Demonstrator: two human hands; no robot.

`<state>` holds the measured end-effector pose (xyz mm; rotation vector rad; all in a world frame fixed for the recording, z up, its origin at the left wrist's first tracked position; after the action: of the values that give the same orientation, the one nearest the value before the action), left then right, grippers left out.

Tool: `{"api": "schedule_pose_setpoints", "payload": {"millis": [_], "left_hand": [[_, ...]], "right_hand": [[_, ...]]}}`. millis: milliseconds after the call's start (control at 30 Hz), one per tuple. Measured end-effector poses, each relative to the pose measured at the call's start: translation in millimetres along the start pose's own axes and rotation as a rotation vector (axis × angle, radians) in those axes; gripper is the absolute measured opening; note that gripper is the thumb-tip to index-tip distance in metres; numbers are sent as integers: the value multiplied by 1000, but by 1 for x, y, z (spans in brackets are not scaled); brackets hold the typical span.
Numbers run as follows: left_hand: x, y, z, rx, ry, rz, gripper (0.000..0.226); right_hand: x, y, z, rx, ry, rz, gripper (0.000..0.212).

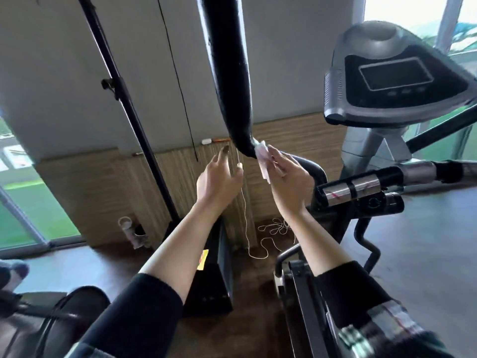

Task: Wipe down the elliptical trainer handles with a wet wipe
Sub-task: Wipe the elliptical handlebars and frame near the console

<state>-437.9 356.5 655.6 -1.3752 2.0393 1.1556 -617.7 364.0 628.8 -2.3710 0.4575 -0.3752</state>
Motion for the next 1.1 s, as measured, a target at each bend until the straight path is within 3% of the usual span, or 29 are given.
{"api": "schedule_pose_setpoints", "payload": {"millis": [433,700,867,1100], "left_hand": [[-31,26,6,276,322,113,60],[-43,40,23,327,395,94,58],[-38,45,29,404,436,151,63],[-43,55,30,515,626,203,69]], "right_hand": [[41,32,-29,84,-104,-136,27],[44,30,-24,53,-110,-203,30],[43,29,-20,-74,-60,-214,29],[41,32,-16,-236,-7,-238,26]]}}
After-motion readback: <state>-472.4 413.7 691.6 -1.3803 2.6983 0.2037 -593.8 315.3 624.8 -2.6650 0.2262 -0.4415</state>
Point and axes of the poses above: each hand's wrist, its own z-axis away from the middle knuckle, its own x-axis out of the palm, y = z × x, the point moved 9 cm from there along -z, towards the middle knuckle, and after that the axes turned 1 degree about x, right-handed, at the moved point
